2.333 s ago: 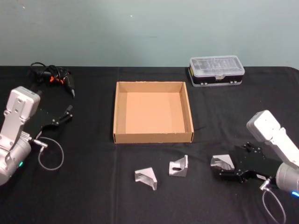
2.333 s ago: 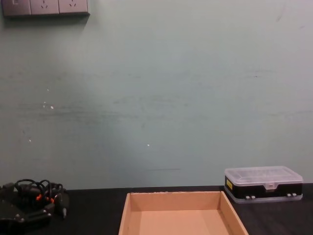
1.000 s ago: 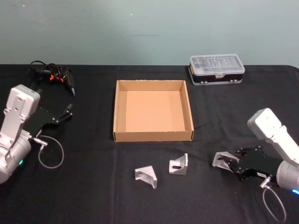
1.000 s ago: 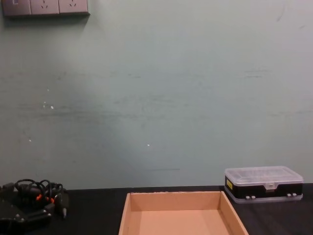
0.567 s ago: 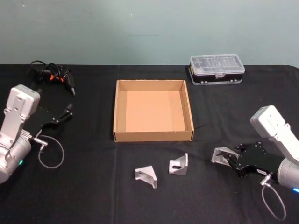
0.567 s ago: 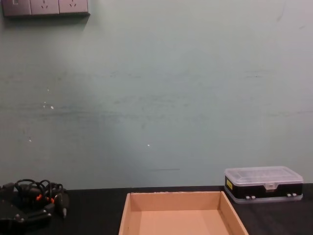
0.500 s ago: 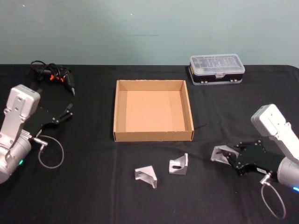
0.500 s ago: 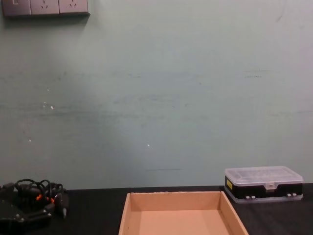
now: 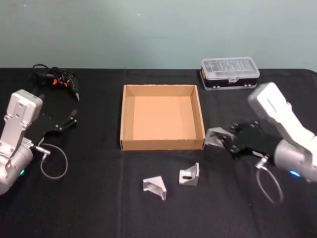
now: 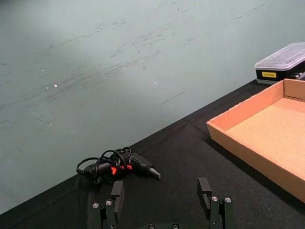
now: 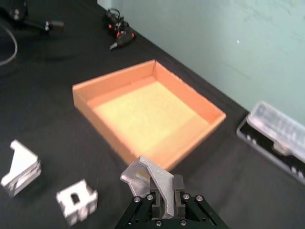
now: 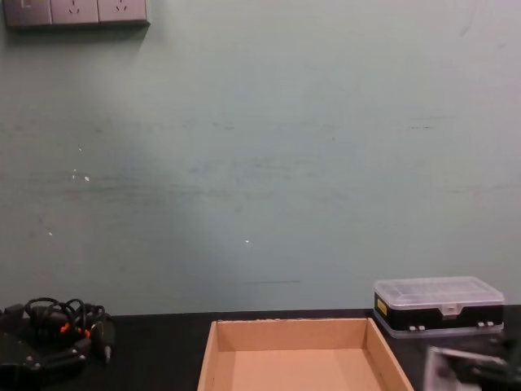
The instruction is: Use one hand to pick up the angle iron from the table and place it into the box.
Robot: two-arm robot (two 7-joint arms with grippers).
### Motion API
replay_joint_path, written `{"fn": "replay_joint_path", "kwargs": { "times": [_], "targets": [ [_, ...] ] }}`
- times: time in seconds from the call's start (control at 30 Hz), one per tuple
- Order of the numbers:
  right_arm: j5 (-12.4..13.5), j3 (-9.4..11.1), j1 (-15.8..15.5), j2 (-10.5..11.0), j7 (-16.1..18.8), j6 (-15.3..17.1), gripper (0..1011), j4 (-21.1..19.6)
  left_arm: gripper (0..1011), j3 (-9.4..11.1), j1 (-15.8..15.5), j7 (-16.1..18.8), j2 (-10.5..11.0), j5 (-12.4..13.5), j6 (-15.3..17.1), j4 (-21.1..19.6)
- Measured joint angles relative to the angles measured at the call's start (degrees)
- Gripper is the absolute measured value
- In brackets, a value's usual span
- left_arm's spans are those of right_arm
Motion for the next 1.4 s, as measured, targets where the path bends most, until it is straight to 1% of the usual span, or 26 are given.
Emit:
{"fn": "replay_joint_path", "kwargs": {
  "times": [0.03,0.07,0.17,0.2,0.23,0.27,0.37,0.4,0.43,0.47,0.63,0.73,0.77,0.87,0.93,0.97,1.03,1.13,1.27,1.4],
  "targets": [
    [-0.28,-0.36,0.92,-0.63,0.28,0.25,175,0.45,1011,0.0,0.0,0.0,0.0,0.0,-0.01,0.0],
    [-0.73,-1.0,2.61,-1.84,0.75,0.65,175,1.59,1011,0.0,0.0,0.0,0.0,0.0,-0.01,0.0],
    [-1.58,-2.08,5.21,-3.89,1.3,1.06,175,3.68,1011,0.0,0.0,0.0,0.0,0.0,0.0,0.0],
    [-2.28,-2.86,6.96,-5.36,1.48,1.21,175,5.18,1011,0.0,0.0,0.0,0.0,0.0,0.0,0.0],
    [-2.66,-3.24,7.8,-6.09,1.52,1.31,175,5.97,1011,0.0,0.0,0.0,0.0,0.0,0.0,0.0],
    [-3.38,-3.98,9.37,-7.49,1.58,1.42,175,7.61,1011,0.0,0.0,0.0,0.0,0.0,-0.01,0.0],
    [-4.13,-4.82,11.46,-9.58,1.74,1.49,175,10.11,1011,0.0,0.0,0.0,0.0,0.0,0.0,0.0],
    [-4.54,-5.35,12.92,-11.15,1.93,1.49,174,12.25,1011,0.0,0.0,0.0,0.0,0.0,0.0,0.0],
    [-4.71,-5.57,13.56,-11.88,2.02,1.47,174,13.16,1012,0.0,0.0,0.0,0.0,0.0,0.0,0.0],
    [-5.0,-5.98,14.74,-13.3,2.1,1.41,174,15.1,1011,0.0,0.0,0.0,0.0,0.0,0.0,0.0],
    [-5.05,-6.44,17.51,-17.14,2.73,1.45,174,20.35,1011,0.0,0.0,0.0,0.0,0.0,0.0,0.0],
    [-4.25,-6.31,19.15,-19.45,3.34,1.63,175,23.74,1011,0.0,0.0,0.0,0.0,0.0,0.0,0.0],
    [-3.73,-6.12,19.9,-20.5,3.48,1.82,175,25.53,1011,0.0,0.0,0.0,0.0,0.0,0.0,0.0],
    [-2.99,-5.8,21.36,-22.28,3.53,1.92,174,28.64,1011,0.0,0.0,0.0,0.0,0.0,0.0,0.0],
    [-2.74,-5.74,22.06,-23.05,3.53,1.89,175,30.13,1011,0.0,0.0,0.0,0.0,0.0,0.0,0.0],
    [-2.52,-5.64,22.77,-23.74,3.53,1.78,175,31.58,1011,0.0,0.0,0.0,0.0,0.0,0.0,0.0],
    [-2.38,-5.6,23.43,-24.33,3.52,1.69,174,32.93,1011,0.0,0.0,0.0,0.0,0.0,0.0,0.0],
    [-2.14,-5.6,25.28,-25.65,3.52,1.34,175,36.38,1011,0.0,0.0,0.0,0.0,0.0,0.0,0.0],
    [-2.0,-5.57,26.69,-26.63,3.53,1.08,175,38.97,1011,0.0,0.0,0.0,0.0,0.0,0.0,0.0],
    [-1.65,-5.56,28.44,-28.0,3.92,0.61,175,42.54,1012,0.0,0.0,0.0,0.0,0.0,0.0,0.0]
  ]
}}
